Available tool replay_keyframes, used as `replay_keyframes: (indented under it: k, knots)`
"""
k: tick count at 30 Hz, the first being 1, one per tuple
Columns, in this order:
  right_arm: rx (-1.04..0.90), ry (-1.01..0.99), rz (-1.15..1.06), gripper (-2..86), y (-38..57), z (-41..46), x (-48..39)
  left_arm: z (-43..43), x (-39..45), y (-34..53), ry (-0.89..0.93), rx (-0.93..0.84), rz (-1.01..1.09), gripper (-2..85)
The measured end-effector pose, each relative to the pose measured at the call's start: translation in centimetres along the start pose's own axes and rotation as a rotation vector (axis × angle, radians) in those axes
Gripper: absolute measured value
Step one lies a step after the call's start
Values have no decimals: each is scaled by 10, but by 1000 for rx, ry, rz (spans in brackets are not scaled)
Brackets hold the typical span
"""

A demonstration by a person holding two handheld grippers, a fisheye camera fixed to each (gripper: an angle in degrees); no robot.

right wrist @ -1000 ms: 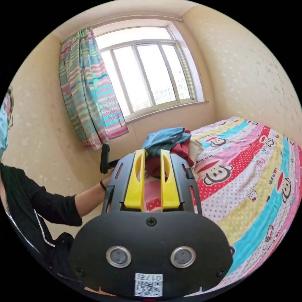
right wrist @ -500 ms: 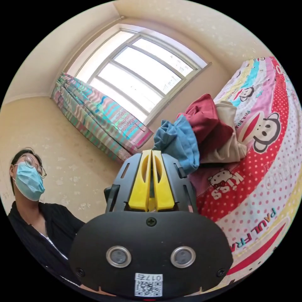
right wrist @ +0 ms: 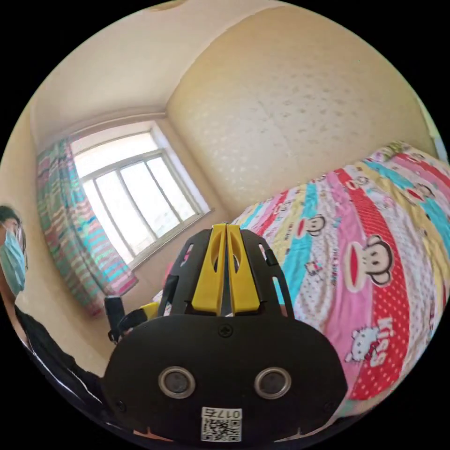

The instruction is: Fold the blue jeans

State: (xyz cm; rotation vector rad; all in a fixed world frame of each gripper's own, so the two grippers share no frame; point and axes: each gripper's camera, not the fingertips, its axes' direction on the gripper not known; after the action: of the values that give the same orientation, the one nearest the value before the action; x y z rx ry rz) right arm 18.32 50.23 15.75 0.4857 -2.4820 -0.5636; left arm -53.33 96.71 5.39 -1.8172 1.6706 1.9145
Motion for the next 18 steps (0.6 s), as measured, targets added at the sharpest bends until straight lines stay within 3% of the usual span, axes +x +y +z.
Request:
replay_keyframes:
  k: [4,9,14,18]
  knots:
    - [-222,233,40,4,26,-32,78,33,-21,56,-29,-21,-198,38]
    - [-183,270,-108,12,84,-85,70,67,-52,67,-225,-198,-331,155]
    - [-199,71,-185,41,83,-106,50,145,-47,62,-194,-323,-304,160]
    - [-136,-49,-192,76,74,-127,26,206,-55,65,-480,-456,-386,154]
